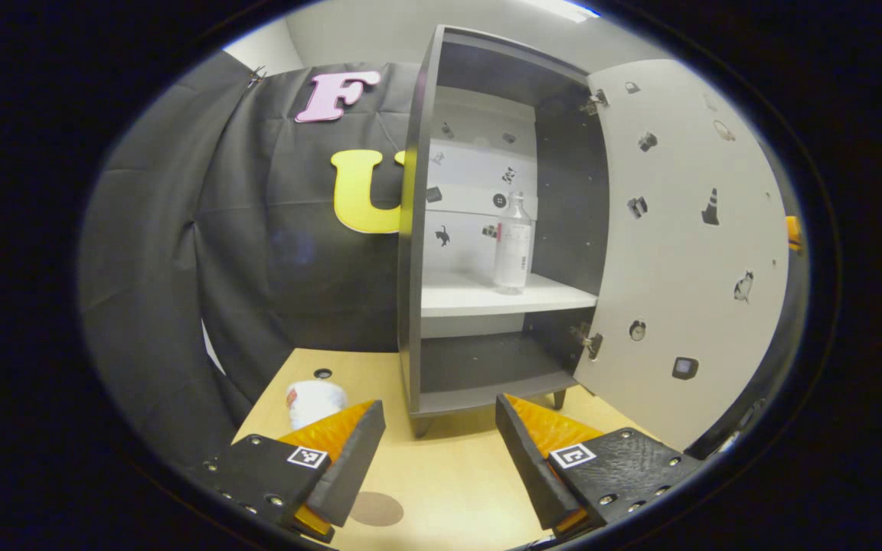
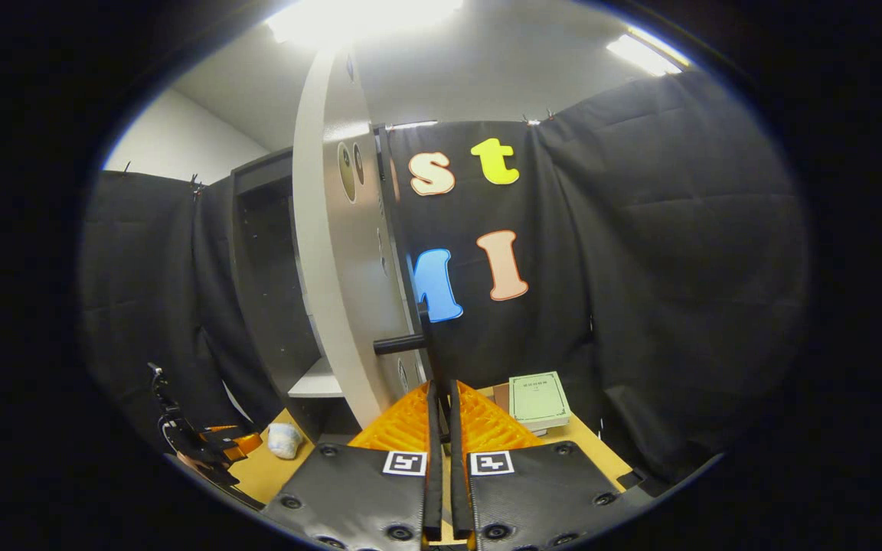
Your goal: Open the cabinet door with the right hand, grasp the bottle in the cabinet with the left hand and place it on the coaster, then close the cabinet door with the right hand.
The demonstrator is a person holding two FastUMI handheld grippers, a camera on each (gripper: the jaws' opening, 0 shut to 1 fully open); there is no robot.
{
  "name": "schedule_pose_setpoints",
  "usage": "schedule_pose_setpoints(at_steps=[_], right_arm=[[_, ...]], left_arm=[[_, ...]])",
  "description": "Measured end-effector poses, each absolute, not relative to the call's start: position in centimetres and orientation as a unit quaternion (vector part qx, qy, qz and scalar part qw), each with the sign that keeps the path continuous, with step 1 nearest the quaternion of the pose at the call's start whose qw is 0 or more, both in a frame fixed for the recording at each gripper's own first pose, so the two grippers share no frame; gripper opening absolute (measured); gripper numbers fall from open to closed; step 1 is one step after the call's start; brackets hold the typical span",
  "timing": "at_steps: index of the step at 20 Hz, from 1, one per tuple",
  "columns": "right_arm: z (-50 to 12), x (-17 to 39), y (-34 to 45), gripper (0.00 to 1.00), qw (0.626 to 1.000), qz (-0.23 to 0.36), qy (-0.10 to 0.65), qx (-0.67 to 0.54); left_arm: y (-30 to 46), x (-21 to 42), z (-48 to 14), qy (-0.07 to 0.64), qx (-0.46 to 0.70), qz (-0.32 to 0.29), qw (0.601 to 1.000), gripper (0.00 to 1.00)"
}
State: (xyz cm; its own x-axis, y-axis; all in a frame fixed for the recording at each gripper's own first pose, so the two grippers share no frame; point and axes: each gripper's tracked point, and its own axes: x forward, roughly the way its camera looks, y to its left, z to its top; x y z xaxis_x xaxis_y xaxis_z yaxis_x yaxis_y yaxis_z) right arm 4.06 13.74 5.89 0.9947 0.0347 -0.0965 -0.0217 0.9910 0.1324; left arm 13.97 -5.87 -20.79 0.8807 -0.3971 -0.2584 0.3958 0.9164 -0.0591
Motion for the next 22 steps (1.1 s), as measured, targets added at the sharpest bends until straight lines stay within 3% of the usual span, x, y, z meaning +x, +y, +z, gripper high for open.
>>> schedule_pose_setpoints(at_steps=[2, 9, 13, 19, 20, 22], right_arm=[[6.2, 2.7, 13.4, 0.1, 0.995, 0.009, 0.043, 0.095], [7.3, 1.6, 8.7, 0.0, 0.99, -0.088, 0.025, 0.109], [7.2, 2.5, 6.9, 0.04, 0.989, -0.119, 0.033, 0.077], [7.5, 9.2, 3.5, 0.04, 0.989, -0.124, 0.038, 0.067], [7.2, 10.1, 2.1, 0.0, 0.989, -0.13, 0.041, 0.052], [7.2, 11.6, -0.9, 0.04, 0.988, -0.147, 0.049, 0.026]], left_arm=[[-6.5, 14.8, -20.3, 0.129, -0.001, -0.213, 0.969, 0.89], [-10.1, 17.9, -18.3, 0.106, -0.014, -0.246, 0.963, 0.89], [-13.3, 19.6, -15.1, 0.1, -0.039, -0.279, 0.954, 0.89], [-17.5, 24.2, -9.6, 0.063, -0.04, -0.28, 0.957, 0.9], [-18.3, 25.1, -9.0, 0.058, -0.038, -0.278, 0.958, 0.89], [-20.2, 26.7, -8.1, 0.06, -0.038, -0.28, 0.957, 0.88]])
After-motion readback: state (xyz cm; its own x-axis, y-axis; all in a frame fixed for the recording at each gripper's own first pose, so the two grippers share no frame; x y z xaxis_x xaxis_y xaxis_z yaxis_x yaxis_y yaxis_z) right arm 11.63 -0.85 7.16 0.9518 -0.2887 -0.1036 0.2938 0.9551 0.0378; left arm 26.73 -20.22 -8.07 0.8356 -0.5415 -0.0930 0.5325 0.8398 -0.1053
